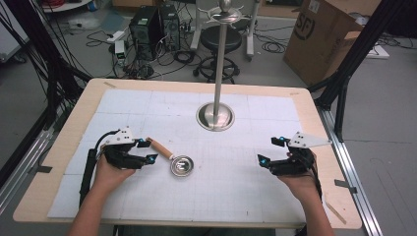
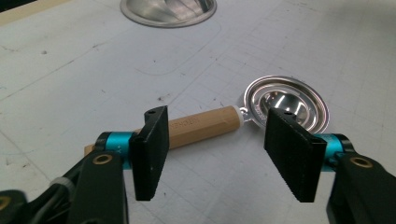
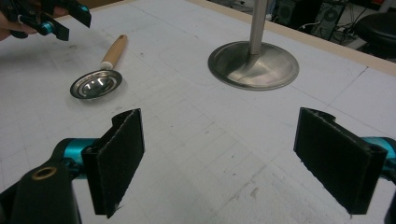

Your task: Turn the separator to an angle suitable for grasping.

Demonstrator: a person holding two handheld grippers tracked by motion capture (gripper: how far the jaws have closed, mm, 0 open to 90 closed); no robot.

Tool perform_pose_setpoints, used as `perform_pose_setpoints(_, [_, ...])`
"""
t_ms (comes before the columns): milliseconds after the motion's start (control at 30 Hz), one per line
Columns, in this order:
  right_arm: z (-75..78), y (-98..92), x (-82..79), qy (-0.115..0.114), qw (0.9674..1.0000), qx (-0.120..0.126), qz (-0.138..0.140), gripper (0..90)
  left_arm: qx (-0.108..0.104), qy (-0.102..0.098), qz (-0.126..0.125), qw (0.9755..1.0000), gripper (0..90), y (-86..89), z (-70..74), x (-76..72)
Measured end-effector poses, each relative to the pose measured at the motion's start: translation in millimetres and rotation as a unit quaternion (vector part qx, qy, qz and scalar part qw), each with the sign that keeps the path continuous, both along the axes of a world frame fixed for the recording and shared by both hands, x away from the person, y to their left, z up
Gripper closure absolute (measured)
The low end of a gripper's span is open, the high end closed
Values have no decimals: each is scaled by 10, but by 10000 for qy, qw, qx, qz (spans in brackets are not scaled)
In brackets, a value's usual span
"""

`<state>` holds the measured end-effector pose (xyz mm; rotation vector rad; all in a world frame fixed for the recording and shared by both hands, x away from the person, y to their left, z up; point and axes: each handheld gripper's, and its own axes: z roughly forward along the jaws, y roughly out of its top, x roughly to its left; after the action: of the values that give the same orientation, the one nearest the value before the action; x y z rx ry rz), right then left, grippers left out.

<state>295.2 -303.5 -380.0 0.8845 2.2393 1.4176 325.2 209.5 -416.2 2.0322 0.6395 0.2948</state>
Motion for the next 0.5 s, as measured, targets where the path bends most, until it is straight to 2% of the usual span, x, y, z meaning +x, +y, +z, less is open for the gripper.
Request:
perform_pose_setpoints(67, [-3, 8, 0, 3, 10000, -16, -3, 153, 6, 44, -125, 9999, 535, -4, -6, 10])
perform_pose_setpoints(133, [-4, 9, 0, 10, 10000, -17, 2, 153, 31, 73, -150, 9999, 552, -12, -13, 26])
perform_pose_setpoints(167, [-7, 13, 0, 18, 10000, -23, -5, 153, 52, 80, -162, 9998, 627, -15, -15, 35])
perform_pose_setpoints(267, [-10, 15, -2, 36, 10000, -10, -14, 153, 114, 72, -85, 9999, 674, -22, -19, 69])
perform_pose_setpoints(333, [-19, 14, 0, 35, 10000, -31, -18, 153, 184, 75, 68, 9998, 729, -39, -19, 110])
perform_pose_setpoints(367, [-19, 14, 0, 35, 10000, -31, -18, 153, 184, 75, 68, 9998, 730, -39, -19, 110])
perform_pose_setpoints(433, [-27, 10, -2, 59, 10000, -68, -21, 153, 336, -2, 238, 9992, 735, -101, -14, 179])
perform_pose_setpoints(500, [-27, 8, -2, 61, 9999, -74, -30, 153, 331, -13, 227, 9992, 746, -129, -19, 217])
